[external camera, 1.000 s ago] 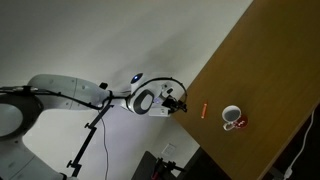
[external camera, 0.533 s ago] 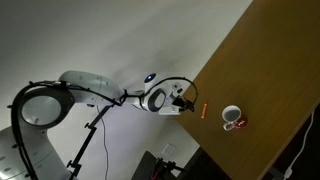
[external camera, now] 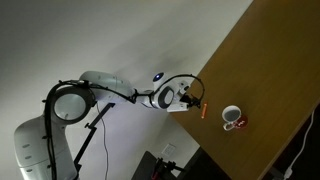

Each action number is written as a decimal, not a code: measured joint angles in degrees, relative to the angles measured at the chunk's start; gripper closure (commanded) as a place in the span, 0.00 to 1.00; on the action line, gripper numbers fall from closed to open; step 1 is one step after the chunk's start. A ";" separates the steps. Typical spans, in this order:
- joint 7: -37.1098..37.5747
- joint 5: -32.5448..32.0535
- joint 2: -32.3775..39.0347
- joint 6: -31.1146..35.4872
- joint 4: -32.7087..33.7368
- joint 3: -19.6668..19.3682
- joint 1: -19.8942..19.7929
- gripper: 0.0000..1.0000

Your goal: Pick up the marker and put it in the cup

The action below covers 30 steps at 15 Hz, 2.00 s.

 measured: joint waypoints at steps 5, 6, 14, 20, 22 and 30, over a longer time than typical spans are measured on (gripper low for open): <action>1.98 -0.37 5.87 0.19 6.33 -1.45 1.72 0.00; 2.02 -0.37 7.03 0.19 7.35 -1.53 1.89 0.00; 2.37 -0.50 14.78 0.08 14.29 -3.15 3.45 0.00; 4.43 -0.88 18.49 -0.70 19.64 -4.94 5.60 0.01; 4.45 -0.91 19.33 -1.48 21.11 -5.18 6.12 0.26; 4.45 -0.93 21.54 -2.64 24.40 -5.30 6.76 0.80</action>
